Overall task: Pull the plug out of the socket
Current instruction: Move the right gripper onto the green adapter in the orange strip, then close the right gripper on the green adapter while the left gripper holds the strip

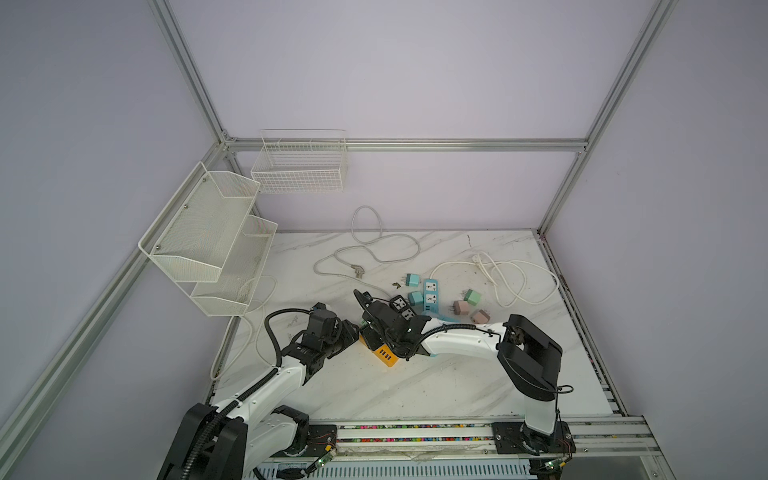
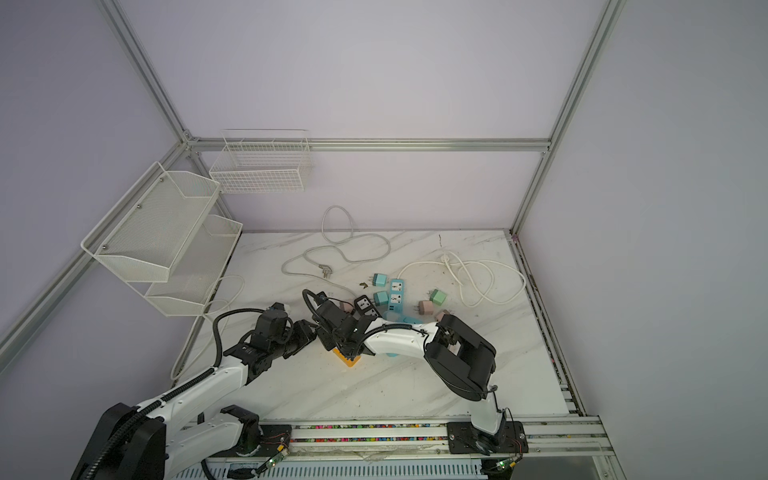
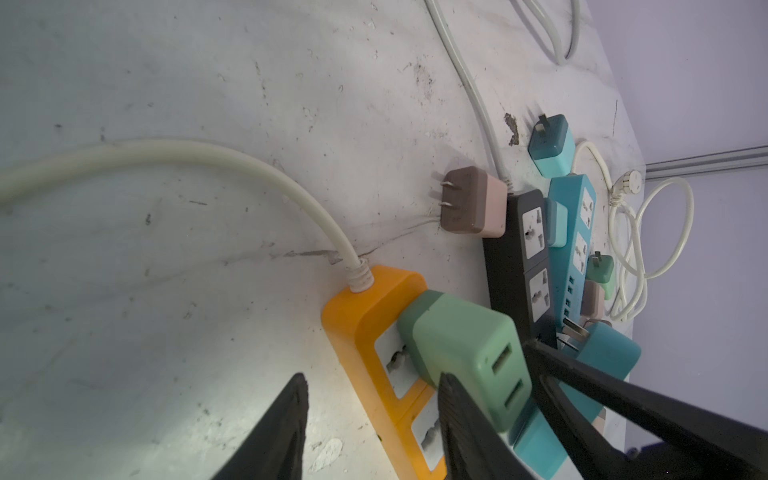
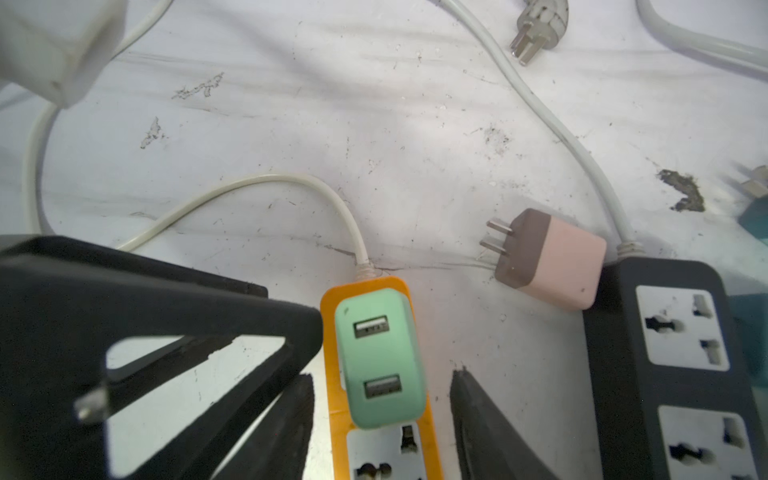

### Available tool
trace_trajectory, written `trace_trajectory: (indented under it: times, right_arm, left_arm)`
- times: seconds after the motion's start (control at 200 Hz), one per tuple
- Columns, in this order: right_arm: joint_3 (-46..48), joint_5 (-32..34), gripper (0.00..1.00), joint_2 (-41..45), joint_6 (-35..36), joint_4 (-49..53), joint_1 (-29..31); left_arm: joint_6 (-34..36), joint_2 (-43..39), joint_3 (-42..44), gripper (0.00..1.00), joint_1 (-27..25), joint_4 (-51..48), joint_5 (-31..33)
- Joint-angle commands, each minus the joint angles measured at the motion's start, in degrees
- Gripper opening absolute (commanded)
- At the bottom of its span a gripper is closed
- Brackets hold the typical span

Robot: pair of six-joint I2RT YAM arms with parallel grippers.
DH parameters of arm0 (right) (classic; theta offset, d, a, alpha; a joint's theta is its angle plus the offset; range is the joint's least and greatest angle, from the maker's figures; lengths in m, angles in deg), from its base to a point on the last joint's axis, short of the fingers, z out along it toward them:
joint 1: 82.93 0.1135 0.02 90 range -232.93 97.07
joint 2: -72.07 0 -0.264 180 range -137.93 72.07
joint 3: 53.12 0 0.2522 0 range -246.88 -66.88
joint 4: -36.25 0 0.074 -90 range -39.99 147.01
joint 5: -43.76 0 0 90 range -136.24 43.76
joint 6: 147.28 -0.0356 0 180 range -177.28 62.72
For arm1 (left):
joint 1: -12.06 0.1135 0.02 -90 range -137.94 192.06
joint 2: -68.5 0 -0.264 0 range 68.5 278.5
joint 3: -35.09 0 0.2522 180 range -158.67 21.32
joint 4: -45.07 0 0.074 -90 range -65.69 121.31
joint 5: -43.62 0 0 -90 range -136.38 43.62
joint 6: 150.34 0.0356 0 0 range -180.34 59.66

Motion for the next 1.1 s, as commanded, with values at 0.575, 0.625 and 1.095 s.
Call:
trace_trajectory:
  times: [0.575, 0.625, 1.095]
  right_arm:
    - [-5.1, 1.3, 0.36, -5.7, 3.3, 1.8, 0.3]
    - [-5.0, 1.1, 0.35, -5.8, 3.3, 1.8, 0.3]
    - [-6.3, 0.7, 0.34, -8.1, 4.1, 2.9, 0.3]
  left_arm:
    - [0.5, 7.0, 0.4, 0.37, 0.4, 5.1, -2.6]
    - [0.4, 7.4, 0.6, 0.34, 0.5, 5.1, -2.4]
    - [0.1, 11.5, 1.0, 0.33, 0.4, 6.4, -2.7]
